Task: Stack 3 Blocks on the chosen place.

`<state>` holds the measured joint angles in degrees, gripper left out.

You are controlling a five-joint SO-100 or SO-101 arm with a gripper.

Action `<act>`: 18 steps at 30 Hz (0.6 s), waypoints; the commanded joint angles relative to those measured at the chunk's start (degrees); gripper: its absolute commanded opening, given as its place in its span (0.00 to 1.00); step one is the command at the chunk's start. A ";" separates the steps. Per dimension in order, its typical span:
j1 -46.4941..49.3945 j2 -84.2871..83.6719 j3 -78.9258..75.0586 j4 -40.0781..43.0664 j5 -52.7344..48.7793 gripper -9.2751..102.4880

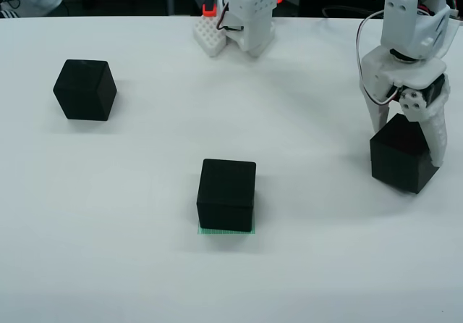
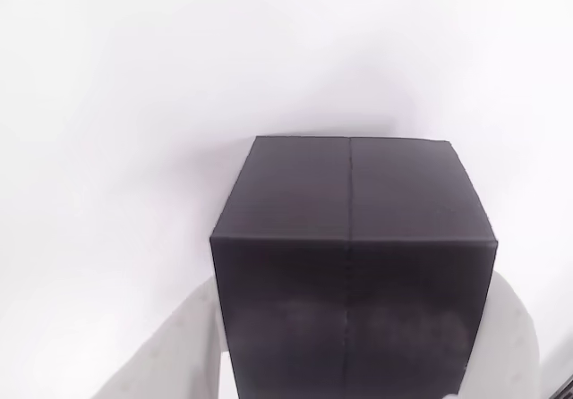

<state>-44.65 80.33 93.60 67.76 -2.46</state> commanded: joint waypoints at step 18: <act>12.74 23.03 11.87 7.38 -20.92 0.32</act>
<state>-33.75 98.26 105.21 74.00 -20.92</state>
